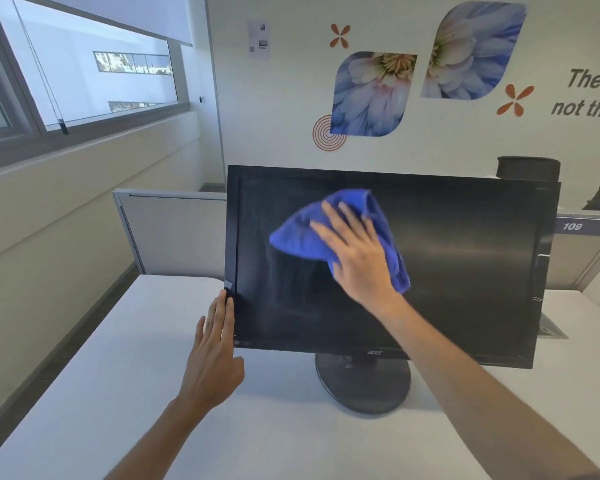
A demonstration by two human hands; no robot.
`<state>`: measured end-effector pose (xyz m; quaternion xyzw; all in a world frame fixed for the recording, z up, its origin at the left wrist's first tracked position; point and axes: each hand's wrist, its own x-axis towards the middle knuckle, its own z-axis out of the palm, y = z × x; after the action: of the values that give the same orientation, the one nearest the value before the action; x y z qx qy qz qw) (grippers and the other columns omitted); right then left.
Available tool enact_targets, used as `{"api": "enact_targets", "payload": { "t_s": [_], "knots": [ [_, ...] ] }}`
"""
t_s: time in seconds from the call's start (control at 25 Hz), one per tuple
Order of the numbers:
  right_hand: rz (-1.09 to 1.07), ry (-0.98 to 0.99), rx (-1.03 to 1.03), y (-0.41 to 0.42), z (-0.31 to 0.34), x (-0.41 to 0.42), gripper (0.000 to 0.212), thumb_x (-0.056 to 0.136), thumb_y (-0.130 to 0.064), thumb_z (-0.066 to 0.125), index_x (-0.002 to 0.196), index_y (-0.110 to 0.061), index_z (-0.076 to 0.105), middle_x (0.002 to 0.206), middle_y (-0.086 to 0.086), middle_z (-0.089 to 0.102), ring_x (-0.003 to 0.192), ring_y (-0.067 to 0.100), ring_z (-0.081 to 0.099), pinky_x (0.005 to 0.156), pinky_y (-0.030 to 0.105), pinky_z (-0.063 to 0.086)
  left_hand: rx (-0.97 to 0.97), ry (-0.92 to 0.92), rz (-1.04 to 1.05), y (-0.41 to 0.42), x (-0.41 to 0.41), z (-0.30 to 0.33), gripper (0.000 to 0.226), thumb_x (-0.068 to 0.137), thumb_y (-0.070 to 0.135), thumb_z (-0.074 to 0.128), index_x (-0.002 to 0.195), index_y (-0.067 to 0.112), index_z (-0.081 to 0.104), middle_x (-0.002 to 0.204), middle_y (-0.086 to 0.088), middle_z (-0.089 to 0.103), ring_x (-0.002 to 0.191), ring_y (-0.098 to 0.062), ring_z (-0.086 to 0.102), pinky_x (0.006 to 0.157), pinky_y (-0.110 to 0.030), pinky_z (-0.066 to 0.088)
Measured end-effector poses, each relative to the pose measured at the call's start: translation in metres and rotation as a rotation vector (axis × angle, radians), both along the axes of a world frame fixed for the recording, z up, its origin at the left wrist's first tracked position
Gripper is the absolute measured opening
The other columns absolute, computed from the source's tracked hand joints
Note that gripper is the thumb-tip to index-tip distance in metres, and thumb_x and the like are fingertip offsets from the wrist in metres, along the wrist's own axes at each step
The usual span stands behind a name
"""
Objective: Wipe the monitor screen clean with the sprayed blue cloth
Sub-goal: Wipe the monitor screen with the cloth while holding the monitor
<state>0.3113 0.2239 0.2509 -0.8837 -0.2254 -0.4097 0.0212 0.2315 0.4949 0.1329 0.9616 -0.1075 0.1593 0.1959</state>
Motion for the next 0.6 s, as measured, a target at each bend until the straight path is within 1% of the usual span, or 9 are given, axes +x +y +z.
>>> {"api": "enact_targets", "payload": {
  "t_s": [0.08, 0.16, 0.24, 0.36, 0.44, 0.52, 0.6],
  "knots": [
    [-0.088, 0.031, -0.022, -0.001, 0.035, 0.02, 0.062, 0.086, -0.022, 0.046, 0.147, -0.026, 0.041, 0.16, 0.001, 0.029, 0.149, 0.028, 0.02, 0.12, 0.053, 0.013, 0.015, -0.001, 0.01, -0.003, 0.006, 0.005, 0.099, 0.076, 0.007, 0.051, 0.148, 0.014, -0.016, 0.16, -0.004, -0.016, 0.148, -0.02, -0.014, 0.122, -0.042, 0.005],
    [-0.122, 0.104, -0.106, 0.007, 0.034, 0.029, 0.061, 0.091, -0.035, 0.048, 0.15, -0.031, 0.034, 0.162, 0.0, 0.022, 0.15, 0.028, 0.013, 0.117, 0.059, 0.011, 0.017, -0.006, 0.012, -0.004, 0.009, 0.006, 0.099, 0.076, 0.008, 0.051, 0.146, 0.014, -0.019, 0.16, -0.006, -0.016, 0.148, -0.021, -0.013, 0.122, -0.042, 0.005],
    [-0.1, 0.129, -0.148, 0.015, 0.006, 0.023, 0.062, 0.09, -0.041, 0.046, 0.15, -0.034, 0.032, 0.164, -0.002, 0.017, 0.151, 0.028, 0.011, 0.115, 0.062, 0.011, 0.008, -0.004, 0.005, -0.004, 0.01, 0.003, 0.101, 0.074, 0.006, 0.052, 0.146, 0.014, -0.019, 0.16, -0.005, -0.016, 0.148, -0.021, -0.012, 0.121, -0.042, 0.006],
    [0.023, 0.195, -0.215, 0.026, -0.058, 0.001, 0.064, 0.089, -0.039, 0.043, 0.151, -0.036, 0.027, 0.165, -0.005, 0.01, 0.15, 0.027, 0.014, 0.113, 0.061, 0.014, -0.033, 0.003, 0.001, -0.004, 0.011, -0.002, 0.103, 0.072, 0.0, 0.054, 0.148, 0.014, -0.013, 0.16, -0.004, -0.015, 0.148, -0.019, -0.009, 0.121, -0.041, 0.006],
    [0.096, 0.269, -0.296, 0.039, -0.103, -0.018, 0.07, 0.085, -0.038, 0.048, 0.151, -0.037, 0.025, 0.165, -0.005, 0.003, 0.147, 0.029, 0.019, 0.113, 0.06, 0.014, -0.091, 0.008, -0.01, -0.006, 0.012, -0.004, 0.103, 0.072, -0.004, 0.054, 0.149, 0.015, -0.011, 0.16, -0.002, -0.014, 0.148, -0.017, -0.009, 0.12, -0.038, 0.004],
    [0.135, 0.338, -0.363, 0.057, -0.14, -0.037, 0.071, 0.085, -0.036, 0.055, 0.15, -0.036, 0.026, 0.165, -0.004, 0.004, 0.146, 0.029, 0.02, 0.117, 0.058, 0.009, -0.107, 0.022, -0.009, -0.007, 0.014, -0.004, 0.1, 0.075, -0.004, 0.051, 0.147, 0.017, -0.015, 0.159, 0.001, -0.016, 0.148, -0.015, -0.009, 0.12, -0.036, 0.001],
    [0.121, 0.368, -0.343, 0.07, -0.157, -0.046, 0.07, 0.085, -0.035, 0.06, 0.148, -0.035, 0.029, 0.164, -0.005, 0.008, 0.147, 0.028, 0.017, 0.119, 0.054, -0.001, -0.091, 0.03, 0.003, -0.006, 0.014, -0.004, 0.096, 0.079, -0.002, 0.049, 0.146, 0.019, -0.017, 0.159, 0.001, -0.016, 0.148, -0.016, -0.008, 0.119, -0.034, -0.001]
  ]
}}
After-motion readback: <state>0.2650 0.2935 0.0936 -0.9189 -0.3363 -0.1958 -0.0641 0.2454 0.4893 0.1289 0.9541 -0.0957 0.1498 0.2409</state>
